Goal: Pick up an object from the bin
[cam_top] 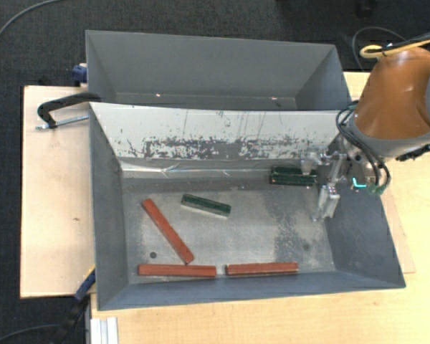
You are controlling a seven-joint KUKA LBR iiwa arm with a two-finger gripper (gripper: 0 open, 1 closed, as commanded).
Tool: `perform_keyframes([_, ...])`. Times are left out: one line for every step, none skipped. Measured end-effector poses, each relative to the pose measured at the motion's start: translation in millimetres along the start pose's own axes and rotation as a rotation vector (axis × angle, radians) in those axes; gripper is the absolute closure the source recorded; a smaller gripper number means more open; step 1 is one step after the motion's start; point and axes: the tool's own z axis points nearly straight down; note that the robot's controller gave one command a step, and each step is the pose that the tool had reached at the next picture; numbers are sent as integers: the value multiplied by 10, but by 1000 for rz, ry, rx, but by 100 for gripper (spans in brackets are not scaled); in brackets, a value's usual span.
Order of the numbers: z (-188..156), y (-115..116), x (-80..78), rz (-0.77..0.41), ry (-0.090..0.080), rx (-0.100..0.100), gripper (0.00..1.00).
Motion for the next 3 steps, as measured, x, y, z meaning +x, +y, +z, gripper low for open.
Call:
perform_keyframes([532,456,-329,-101,-4,-2,0])
perform_keyframes([890,1228,-325,-184,-3,-4,0])
perform_keyframes([974,2128,-399,-792,-13,1,0])
